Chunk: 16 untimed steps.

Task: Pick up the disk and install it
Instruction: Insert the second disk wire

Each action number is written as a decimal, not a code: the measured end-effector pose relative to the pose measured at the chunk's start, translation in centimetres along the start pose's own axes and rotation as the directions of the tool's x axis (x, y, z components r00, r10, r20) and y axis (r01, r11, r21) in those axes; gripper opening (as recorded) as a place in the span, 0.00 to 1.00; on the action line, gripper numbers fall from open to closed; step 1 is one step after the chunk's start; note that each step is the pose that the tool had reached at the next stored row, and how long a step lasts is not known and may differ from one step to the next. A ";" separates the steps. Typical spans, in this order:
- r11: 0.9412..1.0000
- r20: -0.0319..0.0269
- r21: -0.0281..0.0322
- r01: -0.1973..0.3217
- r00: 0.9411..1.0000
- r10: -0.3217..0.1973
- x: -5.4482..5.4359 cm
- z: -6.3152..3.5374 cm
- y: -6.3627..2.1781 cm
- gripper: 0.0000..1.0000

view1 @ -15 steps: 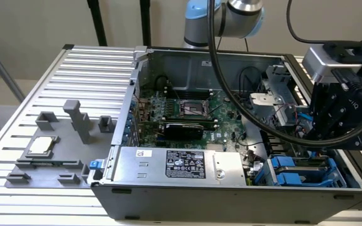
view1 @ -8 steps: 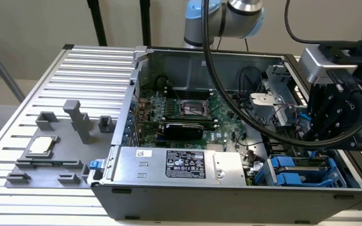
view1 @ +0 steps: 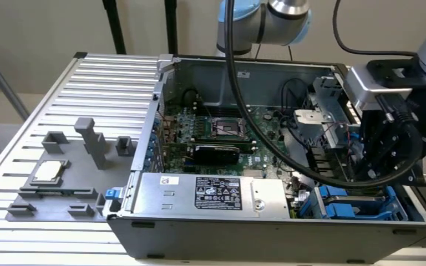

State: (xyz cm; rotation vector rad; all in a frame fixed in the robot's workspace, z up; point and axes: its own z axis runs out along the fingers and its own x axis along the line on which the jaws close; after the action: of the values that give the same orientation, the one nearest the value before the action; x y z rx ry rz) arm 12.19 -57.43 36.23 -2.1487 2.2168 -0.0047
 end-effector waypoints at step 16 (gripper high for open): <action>0.999 0.012 0.038 0.017 1.000 -0.018 0.5 1.85 0.46 0.00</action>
State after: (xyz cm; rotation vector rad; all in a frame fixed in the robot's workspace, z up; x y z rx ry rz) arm 11.79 -57.84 34.34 -2.1427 2.1731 -0.0336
